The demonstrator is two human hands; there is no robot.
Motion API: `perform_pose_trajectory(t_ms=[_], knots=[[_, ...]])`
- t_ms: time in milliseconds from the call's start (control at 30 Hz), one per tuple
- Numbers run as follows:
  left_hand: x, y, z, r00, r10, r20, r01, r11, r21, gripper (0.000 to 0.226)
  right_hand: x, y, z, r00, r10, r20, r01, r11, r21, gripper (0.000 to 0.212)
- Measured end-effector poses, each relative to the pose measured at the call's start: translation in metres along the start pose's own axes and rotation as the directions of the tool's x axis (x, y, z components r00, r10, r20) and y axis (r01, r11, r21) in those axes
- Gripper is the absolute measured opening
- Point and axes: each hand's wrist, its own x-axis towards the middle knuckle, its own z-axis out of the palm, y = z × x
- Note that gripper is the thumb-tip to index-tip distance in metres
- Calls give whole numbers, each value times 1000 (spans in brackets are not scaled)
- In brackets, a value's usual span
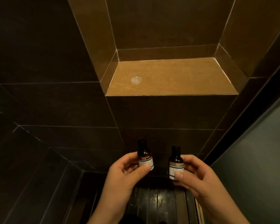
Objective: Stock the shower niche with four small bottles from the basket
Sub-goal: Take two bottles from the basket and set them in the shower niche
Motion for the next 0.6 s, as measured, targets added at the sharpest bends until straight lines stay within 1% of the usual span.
perform_pose_trajectory(t_ms=[33,100,133,167,200,267,300,333,367,467,500,533,600], knots=[[10,3,4,1000,-1,-4,1,1000,1,52,8,-2,-5,1000,7,0,-7,1000,9,55],[30,8,10,1000,4,5,-4,1000,21,51,24,-5,-15,1000,18,-14,-17,999,29,70],[41,12,13,1000,6,15,-7,999,36,48,32,-8,-19,1000,20,-21,-19,999,37,76],[52,16,16,999,13,31,-14,999,50,45,40,-12,-23,999,13,-29,-12,999,41,77],[63,21,20,998,25,49,-28,998,62,41,48,-18,-26,1000,2,-31,0,999,45,73],[87,30,27,995,57,80,-63,994,84,39,64,-32,-34,999,-34,-32,35,999,27,54],[99,35,31,993,81,85,-88,992,88,38,73,-39,-36,997,-53,-47,54,998,12,44],[111,41,34,990,107,87,-114,990,81,36,82,-48,-36,995,-71,-75,71,997,-4,39],[123,48,36,988,125,89,-132,988,80,34,91,-55,-37,990,-92,-108,90,996,-18,39],[158,66,46,977,170,130,-181,980,81,40,116,-78,-38,972,-162,-168,160,987,-26,58],[169,73,49,972,187,145,-199,978,70,43,124,-84,-40,970,-170,-176,169,985,-21,54],[181,79,51,966,204,160,-216,975,60,43,133,-92,-41,968,-167,-188,167,986,-15,46],[205,88,55,955,233,185,-245,968,47,39,148,-108,-42,966,-165,-201,165,986,-17,38]])
